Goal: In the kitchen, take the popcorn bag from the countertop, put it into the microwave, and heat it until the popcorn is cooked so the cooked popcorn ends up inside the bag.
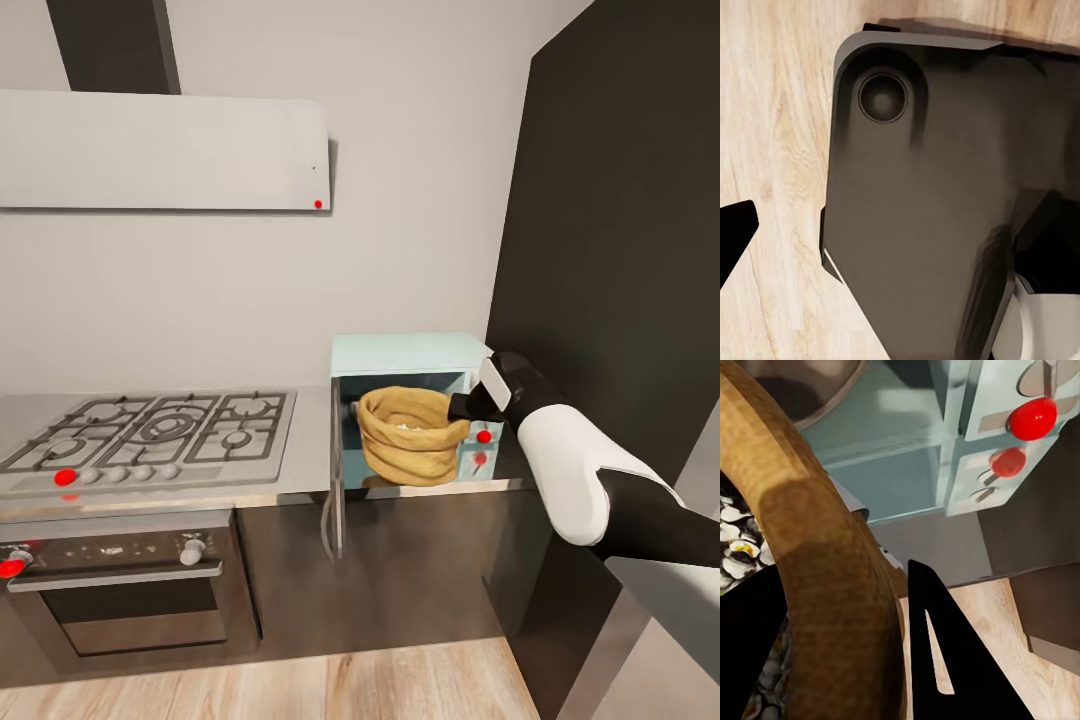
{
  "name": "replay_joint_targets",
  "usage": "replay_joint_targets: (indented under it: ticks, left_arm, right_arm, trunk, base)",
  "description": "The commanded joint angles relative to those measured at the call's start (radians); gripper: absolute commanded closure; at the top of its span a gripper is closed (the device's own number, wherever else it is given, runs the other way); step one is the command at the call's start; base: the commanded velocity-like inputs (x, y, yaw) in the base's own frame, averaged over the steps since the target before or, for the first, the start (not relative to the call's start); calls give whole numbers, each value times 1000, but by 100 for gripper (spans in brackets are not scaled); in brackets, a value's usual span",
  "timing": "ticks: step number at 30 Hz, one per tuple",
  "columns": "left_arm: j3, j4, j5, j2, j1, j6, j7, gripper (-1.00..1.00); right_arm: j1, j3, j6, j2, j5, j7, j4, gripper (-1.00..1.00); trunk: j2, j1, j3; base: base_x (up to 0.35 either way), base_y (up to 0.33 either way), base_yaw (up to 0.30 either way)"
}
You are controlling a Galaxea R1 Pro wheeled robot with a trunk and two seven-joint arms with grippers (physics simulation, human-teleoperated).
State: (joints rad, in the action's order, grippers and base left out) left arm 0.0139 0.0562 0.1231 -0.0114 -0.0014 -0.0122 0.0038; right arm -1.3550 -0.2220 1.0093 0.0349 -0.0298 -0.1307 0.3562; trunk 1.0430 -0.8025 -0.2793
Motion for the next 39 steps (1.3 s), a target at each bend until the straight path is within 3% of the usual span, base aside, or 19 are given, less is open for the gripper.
replay_joint_targets:
  ticks: [1, 6, 17, 21, 24, 25, 39]
  left_arm:
    - [1, 1, 9, 0, 0, -1, 1, -100]
    - [1, 1, 9, 0, 0, -2, -1, -100]
    - [3, 1, 10, -1, 0, 0, -1, -100]
    - [3, 1, 10, 0, 0, 0, -1, -100]
    - [3, 1, 10, 0, 0, 0, -1, -100]
    - [3, 1, 10, 0, 0, 0, -1, -100]
    - [3, 1, 10, -1, 0, 0, -1, -100]
  right_arm:
    - [-1, -8, 3, 1, -1, -4, 1, 100]
    - [13, -2, 26, 2, -6, 0, 24, 100]
    - [16, -8, -35, -4, -11, -2, 84, 100]
    - [16, -8, 23, -4, -6, -4, 87, 100]
    - [16, -8, 10, -5, -19, -4, 84, 100]
    - [16, -8, -37, -6, -9, -5, 83, 100]
    - [54, -8, -52, -10, -7, -7, 61, 100]
  trunk:
    - [1, 0, -1]
    - [1, 0, -1]
    - [1, 0, -1]
    - [1, 0, -1]
    - [1, 0, -1]
    - [1, 0, -1]
    - [1, 0, -1]
  base:
    - [0, 0, 0]
    - [0, 0, 0]
    - [52, 0, 0]
    - [186, 0, 0]
    - [185, 0, 0]
    - [164, 0, 0]
    - [75, 0, 0]
